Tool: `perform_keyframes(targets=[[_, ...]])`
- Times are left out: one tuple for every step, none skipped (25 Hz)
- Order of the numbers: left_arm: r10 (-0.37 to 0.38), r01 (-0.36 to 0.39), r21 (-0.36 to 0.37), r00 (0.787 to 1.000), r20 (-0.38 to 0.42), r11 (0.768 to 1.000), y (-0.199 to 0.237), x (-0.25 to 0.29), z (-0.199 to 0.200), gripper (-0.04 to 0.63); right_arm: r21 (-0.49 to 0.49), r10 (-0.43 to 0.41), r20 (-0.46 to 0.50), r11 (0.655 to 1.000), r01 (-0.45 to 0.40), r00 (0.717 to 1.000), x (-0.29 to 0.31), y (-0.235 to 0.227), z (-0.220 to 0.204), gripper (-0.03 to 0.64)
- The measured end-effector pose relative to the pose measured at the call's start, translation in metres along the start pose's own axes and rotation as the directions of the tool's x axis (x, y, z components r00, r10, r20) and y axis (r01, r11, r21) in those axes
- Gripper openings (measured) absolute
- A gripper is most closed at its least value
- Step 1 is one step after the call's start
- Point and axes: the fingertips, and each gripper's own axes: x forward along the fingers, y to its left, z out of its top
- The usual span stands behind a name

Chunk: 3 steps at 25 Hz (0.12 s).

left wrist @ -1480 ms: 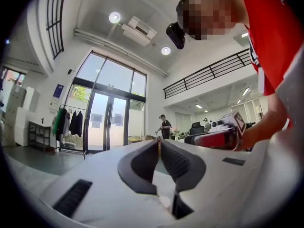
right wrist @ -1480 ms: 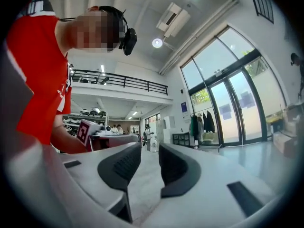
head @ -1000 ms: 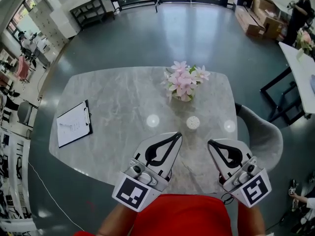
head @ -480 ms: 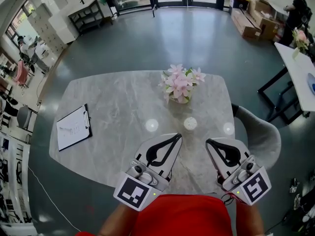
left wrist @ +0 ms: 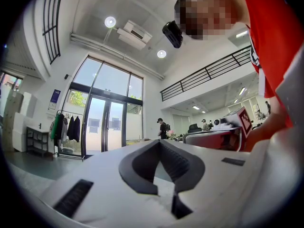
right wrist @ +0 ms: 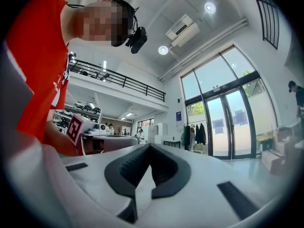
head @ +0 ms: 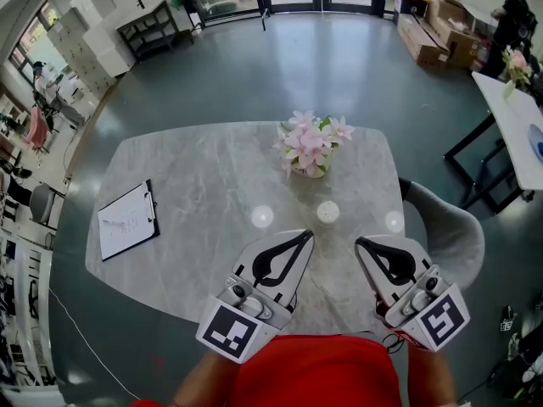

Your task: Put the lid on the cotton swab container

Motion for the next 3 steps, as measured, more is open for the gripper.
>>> perform_keyframes(targets=[[-0.001,0.001,0.000,1.000,0.001,1.000,-0.0002,0.0001,0.0002,0.008,-0.002,0.000,-0.001,1.000,0.000,1.000,-0.0002,-0.0001,-0.0003,0.017],[-0.001,0.001,-0.001,1.000,0.002,1.000,-0.0004,0.0003,0.0003,0.008,-0.003,0.001,-0.002,1.000,-0.001,1.000,-0.0004,-0.0002,-0.0006,0.017],[-0.001,0.001,-0.002,1.000,0.002,1.000,-0.0006,0.0004,0.0004,0.008,-0.004,0.002,-0.003,1.000,-0.002,1.000,-0.0005,-0.0003,-0.0009,0.017]])
